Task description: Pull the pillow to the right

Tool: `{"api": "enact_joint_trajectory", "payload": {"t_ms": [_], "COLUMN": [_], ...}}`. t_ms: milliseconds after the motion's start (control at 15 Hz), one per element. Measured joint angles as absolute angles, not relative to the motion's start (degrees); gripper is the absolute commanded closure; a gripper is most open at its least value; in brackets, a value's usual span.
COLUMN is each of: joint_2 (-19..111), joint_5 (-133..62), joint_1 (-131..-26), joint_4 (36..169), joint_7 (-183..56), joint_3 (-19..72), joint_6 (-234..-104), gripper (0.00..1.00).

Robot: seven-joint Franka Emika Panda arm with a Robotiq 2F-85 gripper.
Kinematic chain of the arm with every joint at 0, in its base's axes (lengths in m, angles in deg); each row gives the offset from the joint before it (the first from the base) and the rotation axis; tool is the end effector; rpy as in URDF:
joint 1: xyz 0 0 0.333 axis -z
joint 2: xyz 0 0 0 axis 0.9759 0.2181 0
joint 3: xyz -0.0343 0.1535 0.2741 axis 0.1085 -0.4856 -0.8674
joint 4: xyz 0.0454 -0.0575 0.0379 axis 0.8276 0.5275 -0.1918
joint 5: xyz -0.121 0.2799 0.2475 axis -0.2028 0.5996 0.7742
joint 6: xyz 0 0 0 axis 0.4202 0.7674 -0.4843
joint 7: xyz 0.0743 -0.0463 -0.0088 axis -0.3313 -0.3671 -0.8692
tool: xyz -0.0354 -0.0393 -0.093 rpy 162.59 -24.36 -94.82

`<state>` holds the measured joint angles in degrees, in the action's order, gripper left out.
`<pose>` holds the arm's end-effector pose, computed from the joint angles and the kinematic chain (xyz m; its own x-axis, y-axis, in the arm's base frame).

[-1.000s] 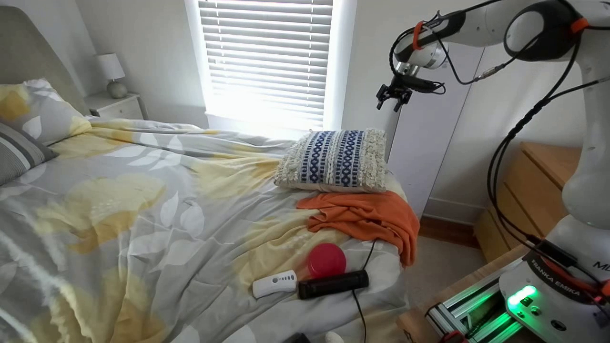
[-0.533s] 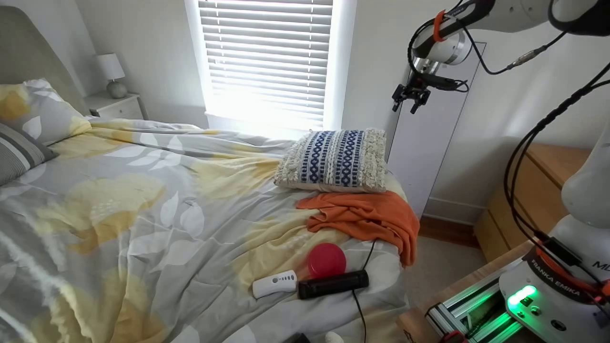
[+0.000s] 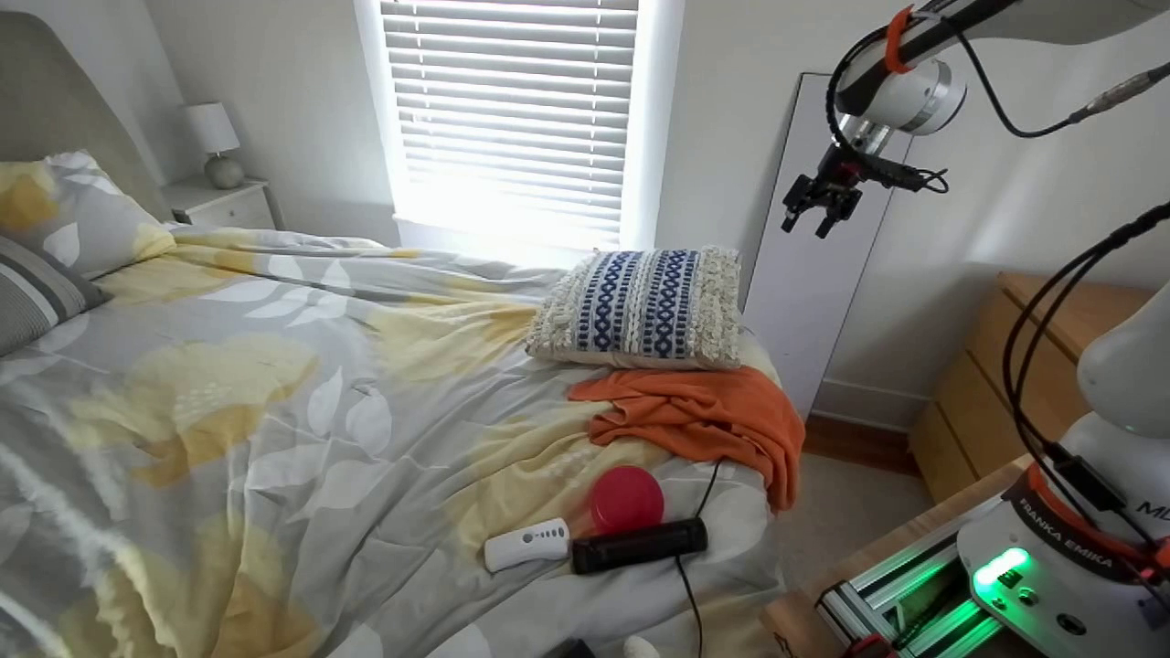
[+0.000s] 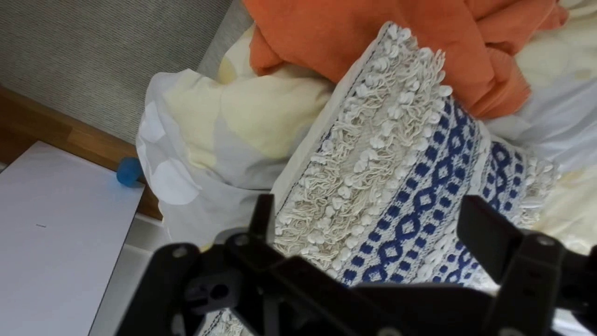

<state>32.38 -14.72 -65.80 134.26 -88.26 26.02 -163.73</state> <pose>0.5305 -0.1331 0.3795 0.9884 -0.1114 0.1034 -0.0869 -0.9723 -0.2169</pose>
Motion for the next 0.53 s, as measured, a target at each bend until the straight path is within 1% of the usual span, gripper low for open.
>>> {"api": "enact_joint_trajectory", "payload": {"t_ms": [200, 533], "joint_2": [27.66, 26.45], "joint_5": [-11.42, -11.24], "joint_1": [-66.12, -66.19], "joint_4": [139.38, 140.65], "joint_7": [-92.01, -92.26], "joint_3": [26.17, 26.22], "joint_6": [-165.17, -165.48], "gripper": [0.0, 0.0]}}
